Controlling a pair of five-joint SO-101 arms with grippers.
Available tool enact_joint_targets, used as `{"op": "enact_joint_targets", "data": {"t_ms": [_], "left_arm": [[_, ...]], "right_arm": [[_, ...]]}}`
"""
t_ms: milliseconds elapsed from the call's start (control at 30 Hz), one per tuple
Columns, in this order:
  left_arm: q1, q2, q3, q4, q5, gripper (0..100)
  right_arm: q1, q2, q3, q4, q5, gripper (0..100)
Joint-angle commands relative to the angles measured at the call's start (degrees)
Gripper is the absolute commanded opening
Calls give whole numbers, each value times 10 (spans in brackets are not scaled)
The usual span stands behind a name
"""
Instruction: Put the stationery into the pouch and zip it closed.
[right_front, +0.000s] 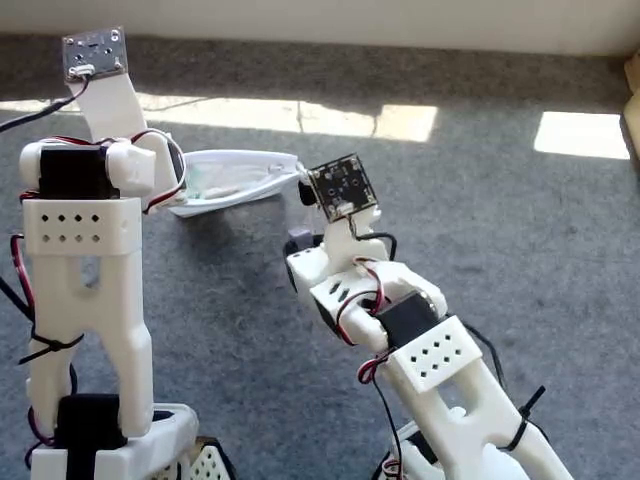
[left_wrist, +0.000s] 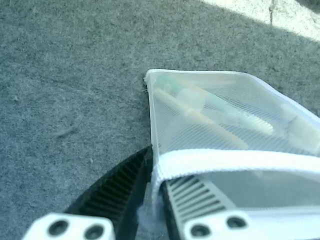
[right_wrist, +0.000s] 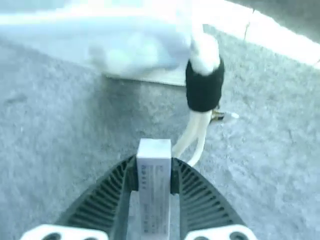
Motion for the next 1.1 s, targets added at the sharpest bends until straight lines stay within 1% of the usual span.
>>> {"op": "enact_joint_targets", "data": {"t_ms": [0,200,400,567,667,900,1067], "left_arm": [[-6,-2,4,-7,-3,6],[-6,-2,4,-7,-3,6],[-6,-2,4,-7,-3,6],[-6,-2,4,-7,-3,6],[-6,-2,4,-7,-3,6],[-6,-2,4,-8,-3,6],[-4,-2,4,-8,-3,6]], "right_arm": [[-1,-26,-31,-91,-24,17],[-5,-26,-31,-192,-27,17],[-40,-26,-31,-240,-25,17],[-42,-27,-31,-284,-25,12],[-43,-36,-31,-286,-25,12],[-54,-120,-26,-284,-23,12],[-56,-126,-30,-288,-23,12]]}}
